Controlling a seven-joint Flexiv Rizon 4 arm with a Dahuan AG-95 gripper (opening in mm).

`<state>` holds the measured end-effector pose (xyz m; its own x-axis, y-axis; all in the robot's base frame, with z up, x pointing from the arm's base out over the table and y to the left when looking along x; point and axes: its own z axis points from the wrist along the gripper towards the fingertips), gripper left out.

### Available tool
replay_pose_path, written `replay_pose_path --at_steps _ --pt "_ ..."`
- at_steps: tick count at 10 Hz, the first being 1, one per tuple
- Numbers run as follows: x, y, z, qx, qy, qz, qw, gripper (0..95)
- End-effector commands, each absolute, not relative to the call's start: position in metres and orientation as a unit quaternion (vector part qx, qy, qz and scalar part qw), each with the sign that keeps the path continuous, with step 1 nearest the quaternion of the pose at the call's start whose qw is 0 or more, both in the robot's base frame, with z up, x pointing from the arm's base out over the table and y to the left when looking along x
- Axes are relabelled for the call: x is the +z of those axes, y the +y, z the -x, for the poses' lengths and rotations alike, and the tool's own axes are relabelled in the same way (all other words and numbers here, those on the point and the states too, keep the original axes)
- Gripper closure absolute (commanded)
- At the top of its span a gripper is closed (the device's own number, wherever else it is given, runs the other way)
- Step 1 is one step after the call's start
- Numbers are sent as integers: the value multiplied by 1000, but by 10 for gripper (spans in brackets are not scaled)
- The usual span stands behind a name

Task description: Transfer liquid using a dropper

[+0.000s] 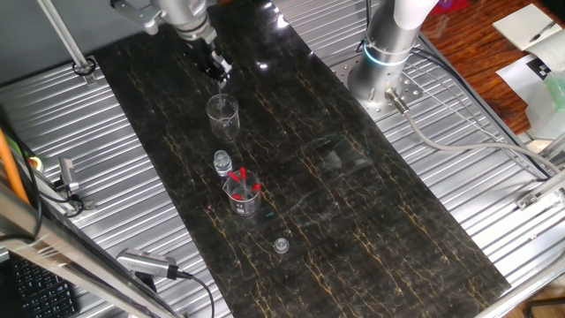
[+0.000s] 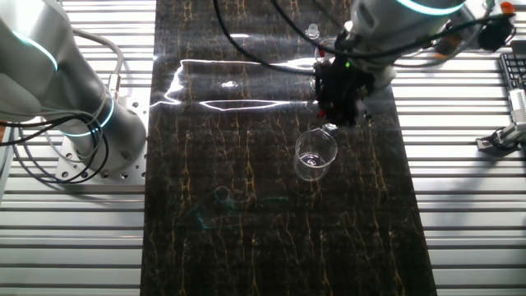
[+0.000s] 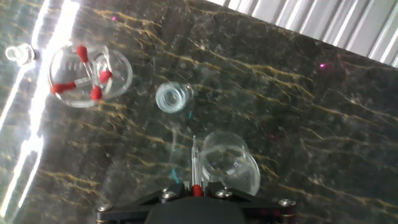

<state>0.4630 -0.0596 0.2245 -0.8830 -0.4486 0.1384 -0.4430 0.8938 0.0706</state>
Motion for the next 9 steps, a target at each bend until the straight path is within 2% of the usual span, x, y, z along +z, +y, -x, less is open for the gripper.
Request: replay_pose_path --at_steps 1,9 --pt "219 -66 -461 -19 -969 -234 74 950" --pt "183 -75 -460 -20 -968 -239 74 950"
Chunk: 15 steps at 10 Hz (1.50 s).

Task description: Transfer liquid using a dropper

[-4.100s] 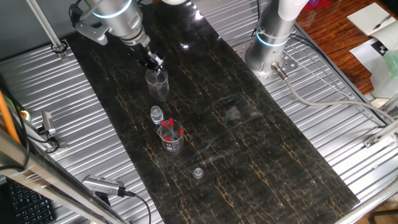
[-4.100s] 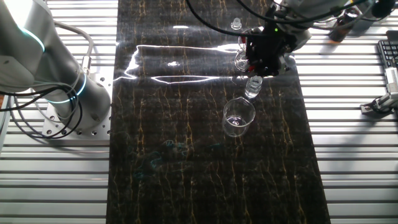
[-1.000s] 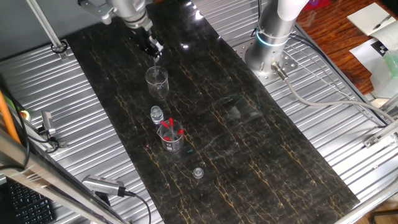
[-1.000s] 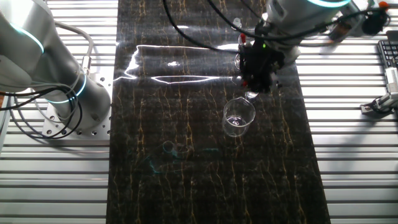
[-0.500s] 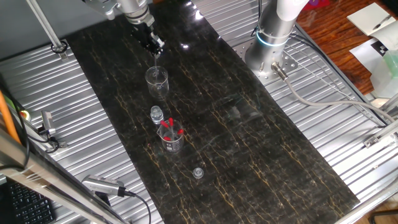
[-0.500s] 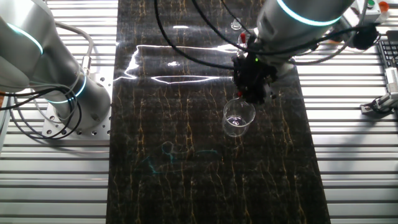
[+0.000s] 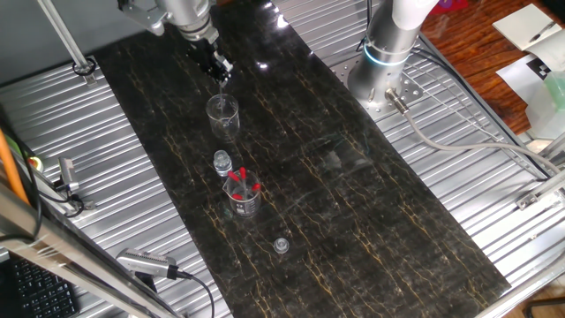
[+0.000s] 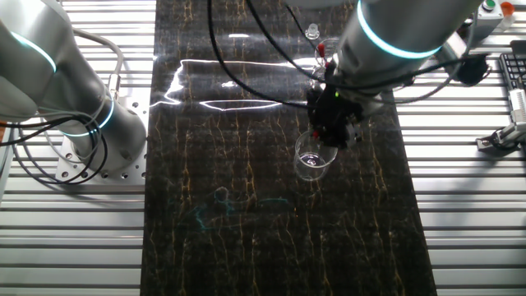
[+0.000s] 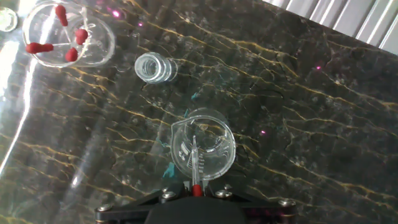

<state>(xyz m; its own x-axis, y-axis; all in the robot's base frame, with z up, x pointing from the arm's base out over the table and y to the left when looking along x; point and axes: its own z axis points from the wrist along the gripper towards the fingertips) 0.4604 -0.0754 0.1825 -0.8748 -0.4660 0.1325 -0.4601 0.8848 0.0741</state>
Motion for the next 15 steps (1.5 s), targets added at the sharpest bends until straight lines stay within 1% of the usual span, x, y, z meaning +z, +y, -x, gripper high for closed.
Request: replay_pose_path --at_steps 1,15 --pt "181 -75 -460 -20 -968 -240 75 950" --pt "136 -69 -462 -22 -968 -241 72 950"
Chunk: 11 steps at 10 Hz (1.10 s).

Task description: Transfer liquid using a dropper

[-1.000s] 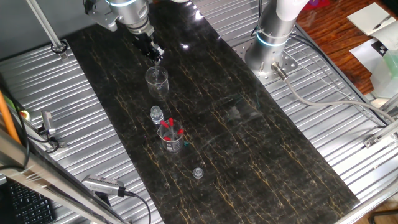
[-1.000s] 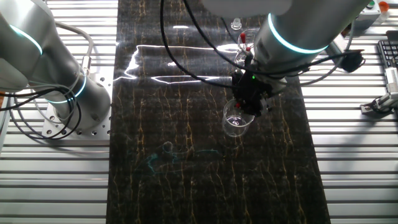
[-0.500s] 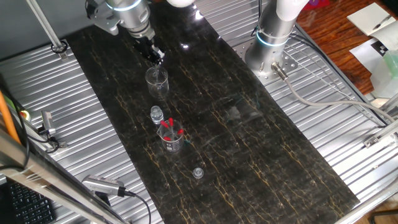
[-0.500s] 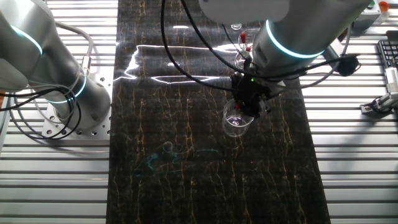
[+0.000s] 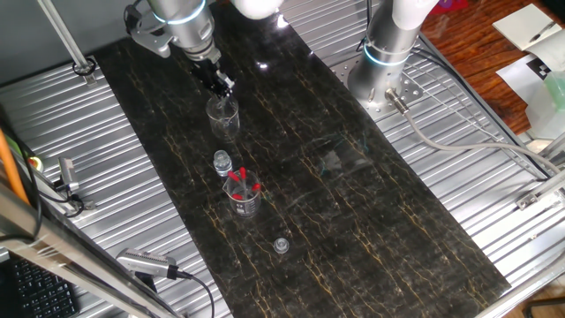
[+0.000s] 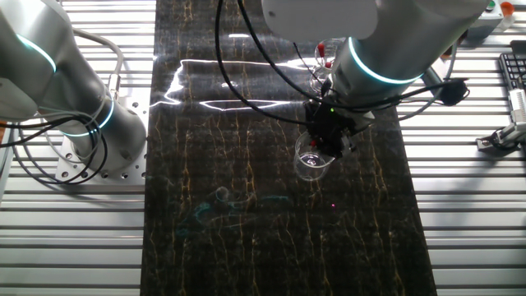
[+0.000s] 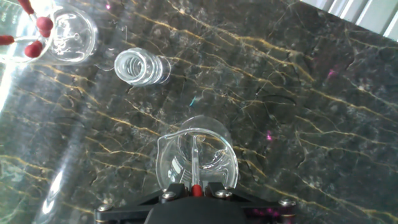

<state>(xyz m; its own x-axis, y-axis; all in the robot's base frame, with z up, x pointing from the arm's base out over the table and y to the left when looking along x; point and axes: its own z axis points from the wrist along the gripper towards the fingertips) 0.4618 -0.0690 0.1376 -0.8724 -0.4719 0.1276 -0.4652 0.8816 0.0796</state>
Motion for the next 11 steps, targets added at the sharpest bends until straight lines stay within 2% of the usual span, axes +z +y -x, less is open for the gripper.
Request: replay_pose_path --at_steps 1,11 --pt "134 -68 -462 -22 -967 -242 72 950" --pt "115 -63 -462 -20 -967 -244 68 950"
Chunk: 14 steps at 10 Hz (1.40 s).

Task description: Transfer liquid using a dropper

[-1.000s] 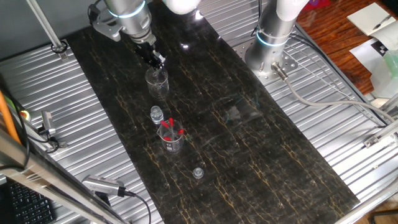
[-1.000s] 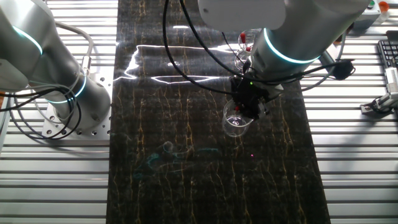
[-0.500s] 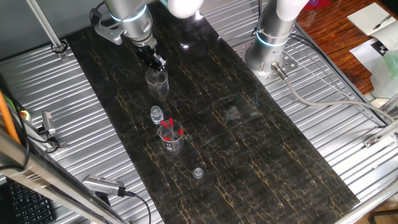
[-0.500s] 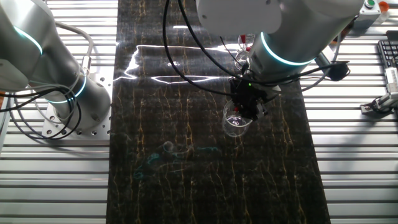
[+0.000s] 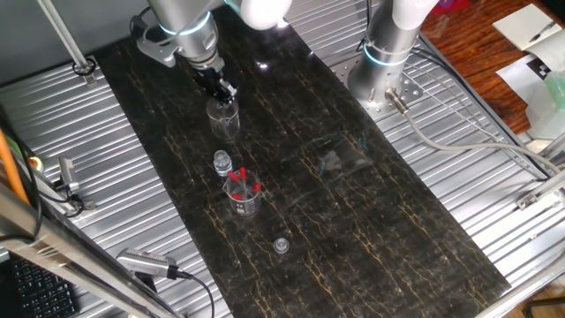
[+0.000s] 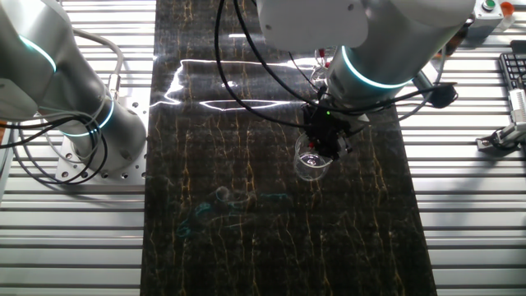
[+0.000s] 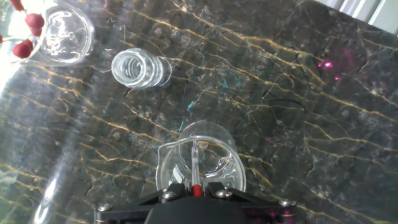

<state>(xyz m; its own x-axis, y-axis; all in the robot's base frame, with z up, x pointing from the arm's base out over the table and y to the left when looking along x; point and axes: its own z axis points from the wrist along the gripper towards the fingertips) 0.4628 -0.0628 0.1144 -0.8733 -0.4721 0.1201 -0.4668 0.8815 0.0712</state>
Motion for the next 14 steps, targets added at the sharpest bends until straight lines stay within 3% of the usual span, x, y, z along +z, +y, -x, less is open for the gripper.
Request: replay_pose_path --at_steps 1,14 --pt "115 -63 -462 -20 -967 -244 68 950" --pt "116 -63 -462 -23 -968 -244 63 950"
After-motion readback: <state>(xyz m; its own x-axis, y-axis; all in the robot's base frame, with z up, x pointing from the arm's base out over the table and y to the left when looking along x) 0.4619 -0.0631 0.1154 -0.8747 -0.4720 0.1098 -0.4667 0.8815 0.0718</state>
